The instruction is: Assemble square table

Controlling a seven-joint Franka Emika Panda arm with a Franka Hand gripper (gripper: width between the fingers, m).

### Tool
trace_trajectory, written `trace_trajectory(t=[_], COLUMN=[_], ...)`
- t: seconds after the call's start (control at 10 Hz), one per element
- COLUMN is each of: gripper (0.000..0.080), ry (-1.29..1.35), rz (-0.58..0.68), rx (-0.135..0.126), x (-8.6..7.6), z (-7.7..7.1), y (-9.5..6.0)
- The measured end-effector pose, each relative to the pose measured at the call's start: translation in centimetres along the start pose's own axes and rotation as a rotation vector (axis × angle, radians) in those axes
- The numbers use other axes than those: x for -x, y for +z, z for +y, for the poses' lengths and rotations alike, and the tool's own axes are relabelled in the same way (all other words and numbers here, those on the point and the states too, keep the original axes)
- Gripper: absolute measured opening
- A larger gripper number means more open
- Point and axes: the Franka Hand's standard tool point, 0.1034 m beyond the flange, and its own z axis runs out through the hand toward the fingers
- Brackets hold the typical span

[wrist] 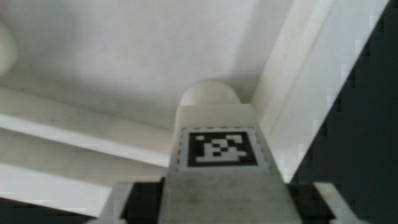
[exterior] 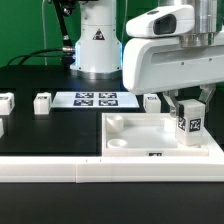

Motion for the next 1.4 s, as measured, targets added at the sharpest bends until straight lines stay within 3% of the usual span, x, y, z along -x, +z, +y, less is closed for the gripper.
trace_trajectory(t=[0.4,1.2,1.4], gripper=[0.0290,0.0291,0.0291], ry=[0.116,1.003,1.196], rz=[0.000,0.026,0.012], rx=[-0.003,-0.027,-0.022], x=[0.00,0.05,0.06], z=[-0.02,0.07,-0.17], y=[0.00,0.07,0.12])
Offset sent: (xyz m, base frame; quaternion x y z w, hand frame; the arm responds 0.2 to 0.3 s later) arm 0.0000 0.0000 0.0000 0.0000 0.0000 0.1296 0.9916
